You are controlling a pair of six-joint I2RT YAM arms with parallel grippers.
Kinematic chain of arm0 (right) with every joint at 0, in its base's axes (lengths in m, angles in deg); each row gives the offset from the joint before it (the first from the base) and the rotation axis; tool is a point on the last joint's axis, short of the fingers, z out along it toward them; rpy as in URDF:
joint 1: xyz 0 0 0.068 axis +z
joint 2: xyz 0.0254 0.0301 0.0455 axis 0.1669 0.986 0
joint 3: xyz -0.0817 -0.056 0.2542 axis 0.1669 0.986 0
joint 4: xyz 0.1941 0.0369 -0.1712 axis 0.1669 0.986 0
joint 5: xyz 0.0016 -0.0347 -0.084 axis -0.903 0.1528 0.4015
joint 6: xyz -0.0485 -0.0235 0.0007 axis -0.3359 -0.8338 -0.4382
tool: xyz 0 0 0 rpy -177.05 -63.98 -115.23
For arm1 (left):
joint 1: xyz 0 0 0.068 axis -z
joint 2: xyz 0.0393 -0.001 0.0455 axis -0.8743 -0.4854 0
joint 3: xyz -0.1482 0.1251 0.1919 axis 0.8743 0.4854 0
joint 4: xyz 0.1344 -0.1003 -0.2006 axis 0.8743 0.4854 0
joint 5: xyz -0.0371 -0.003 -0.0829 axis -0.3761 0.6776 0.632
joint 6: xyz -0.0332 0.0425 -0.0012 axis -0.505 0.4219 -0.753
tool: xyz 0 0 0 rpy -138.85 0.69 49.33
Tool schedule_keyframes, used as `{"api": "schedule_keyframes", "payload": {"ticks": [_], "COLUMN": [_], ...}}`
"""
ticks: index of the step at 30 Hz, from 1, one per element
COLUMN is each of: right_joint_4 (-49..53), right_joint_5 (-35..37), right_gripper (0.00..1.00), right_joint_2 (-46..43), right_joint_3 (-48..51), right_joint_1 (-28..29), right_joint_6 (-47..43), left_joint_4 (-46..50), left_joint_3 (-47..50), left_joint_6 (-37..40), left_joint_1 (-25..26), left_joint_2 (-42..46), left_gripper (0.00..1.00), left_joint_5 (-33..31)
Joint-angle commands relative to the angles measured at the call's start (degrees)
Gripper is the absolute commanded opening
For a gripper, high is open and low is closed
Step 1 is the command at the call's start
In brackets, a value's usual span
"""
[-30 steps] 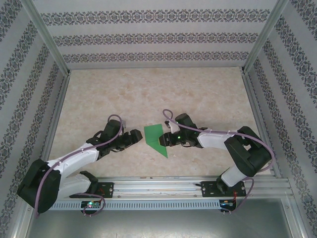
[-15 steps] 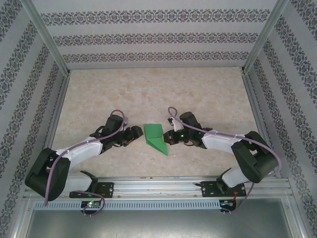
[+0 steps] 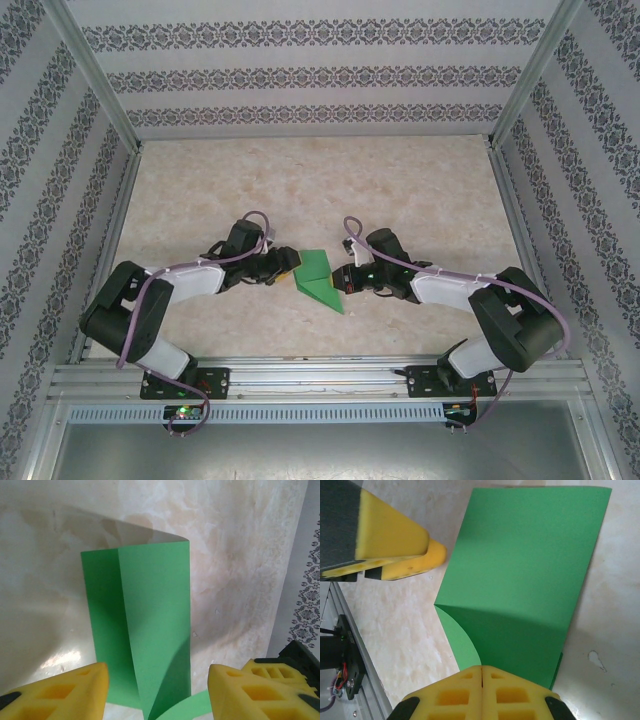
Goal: Fold a paper plane with a square sheet of paper (fold left side to right side)
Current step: Fourth fold the wing at the center of the table.
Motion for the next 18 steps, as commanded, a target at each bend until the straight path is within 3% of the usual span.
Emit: {"api": "schedule_keyframes", "payload": {"ticks": [1, 7, 11, 18], "right_joint_4": [-1.7, -2.3, -2.1, 5.0], "right_joint_5": [-1.2, -1.2, -0.3, 8.0], "right_gripper": [0.00, 0.00, 0.01, 0.40], "right_joint_2": [-1.6, -1.5, -1.8, -7.4], "right_joint_3": [1.0, 1.4, 1.7, 1.2], "right_joint_1": [-0.7, -0.8, -0.9, -0.8], "right_joint_6": [0.5, 1.1, 1.5, 0.1], "left_joint_4": [-3.9, -6.2, -9.3, -9.0], "left_joint_3": [-1.7, -3.8, -4.7, -5.8], "left_joint_6": [0.4, -0.2, -1.3, -1.1], "left_joint_1": [-0.4, 0.1, 0.5, 1.0], "left_joint_2": [-2.3, -7.1, -9.8, -9.2], "left_gripper": [0.53, 0.51, 0.38, 0.28], "left_joint_5": [2.1, 3.2, 4.4, 4.2]}}
